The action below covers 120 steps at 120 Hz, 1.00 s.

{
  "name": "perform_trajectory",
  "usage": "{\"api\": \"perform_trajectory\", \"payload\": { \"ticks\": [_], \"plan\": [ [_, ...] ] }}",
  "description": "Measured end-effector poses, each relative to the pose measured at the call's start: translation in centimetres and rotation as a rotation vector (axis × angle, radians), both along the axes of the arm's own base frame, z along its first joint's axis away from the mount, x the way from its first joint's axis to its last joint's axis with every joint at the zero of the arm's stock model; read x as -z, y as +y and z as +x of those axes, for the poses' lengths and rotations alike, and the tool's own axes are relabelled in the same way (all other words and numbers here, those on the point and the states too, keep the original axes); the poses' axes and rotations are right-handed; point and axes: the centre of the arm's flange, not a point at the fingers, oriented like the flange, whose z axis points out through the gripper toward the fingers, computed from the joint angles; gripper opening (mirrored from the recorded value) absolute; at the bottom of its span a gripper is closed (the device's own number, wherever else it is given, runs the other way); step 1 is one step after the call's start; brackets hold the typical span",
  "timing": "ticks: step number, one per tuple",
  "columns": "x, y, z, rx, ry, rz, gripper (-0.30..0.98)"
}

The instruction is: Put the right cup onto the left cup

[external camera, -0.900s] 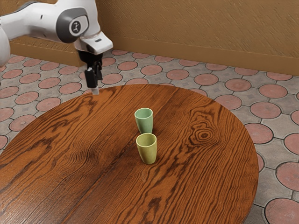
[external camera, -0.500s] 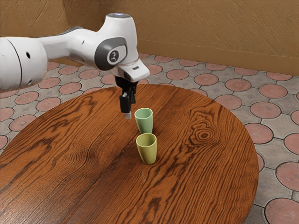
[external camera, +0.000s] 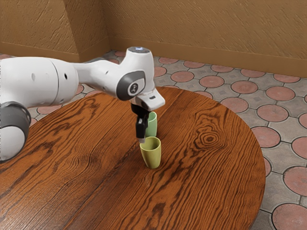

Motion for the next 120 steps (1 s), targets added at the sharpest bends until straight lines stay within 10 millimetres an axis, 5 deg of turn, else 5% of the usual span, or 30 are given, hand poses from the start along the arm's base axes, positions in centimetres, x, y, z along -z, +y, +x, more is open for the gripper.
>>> {"api": "perform_trajectory", "payload": {
  "ticks": [42, 120],
  "plan": [
    [3.0, -0.6, 0.8, 0.004, -0.018, 0.015, 0.31],
    [5.2, -1.5, 1.7, -0.023, -0.060, -0.001, -0.06]
  ]
}}
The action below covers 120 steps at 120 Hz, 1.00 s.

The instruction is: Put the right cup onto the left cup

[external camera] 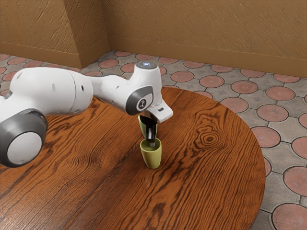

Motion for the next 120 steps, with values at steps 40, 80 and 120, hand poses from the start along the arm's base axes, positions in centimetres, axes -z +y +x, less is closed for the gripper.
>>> {"api": "perform_trajectory", "payload": {
  "ticks": [40, 80, 120],
  "plan": [
    [-4.2, 0.6, 0.2, -0.038, -0.066, -0.026, -0.09],
    [-10.0, 4.7, 1.1, -0.112, -0.095, -0.023, -0.10],
    [-13.5, 8.4, 3.1, -0.128, -0.116, 0.048, -0.10]
  ]
}}
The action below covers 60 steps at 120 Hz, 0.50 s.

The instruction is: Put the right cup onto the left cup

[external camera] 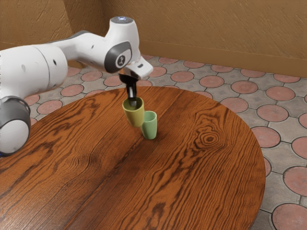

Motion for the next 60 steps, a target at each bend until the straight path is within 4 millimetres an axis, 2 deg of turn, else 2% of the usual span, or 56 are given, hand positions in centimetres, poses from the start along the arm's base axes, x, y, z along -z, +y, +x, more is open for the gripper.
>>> {"api": "perform_trajectory", "payload": {
  "ticks": [26, 60],
  "plan": [
    [-1.2, 0.2, 1.6, 0.031, -0.023, 0.033, -0.10],
    [0.5, -0.4, 3.8, 0.081, -0.017, 0.056, -0.10]
  ]
}}
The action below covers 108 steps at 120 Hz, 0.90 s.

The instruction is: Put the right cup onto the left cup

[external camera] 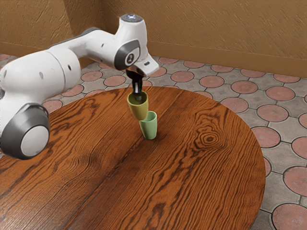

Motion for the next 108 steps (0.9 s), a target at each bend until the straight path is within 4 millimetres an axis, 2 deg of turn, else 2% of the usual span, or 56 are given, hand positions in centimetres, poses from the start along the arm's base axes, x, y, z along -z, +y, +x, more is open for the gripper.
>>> {"api": "perform_trajectory", "payload": {
  "ticks": [11, 27, 39, 60, 108],
  "plan": [
    [0.6, -0.1, 0.5, 0.014, 0.001, 0.007, -0.10],
    [0.2, 0.1, 1.2, 0.037, -0.016, 0.019, -0.10],
    [0.6, -0.2, 1.5, 0.059, -0.016, 0.026, -0.10],
    [2.1, -0.8, 2.0, 0.095, -0.008, 0.031, -0.10],
    [2.8, -0.9, 3.5, 0.169, -0.044, 0.036, -0.10]
  ]
}}
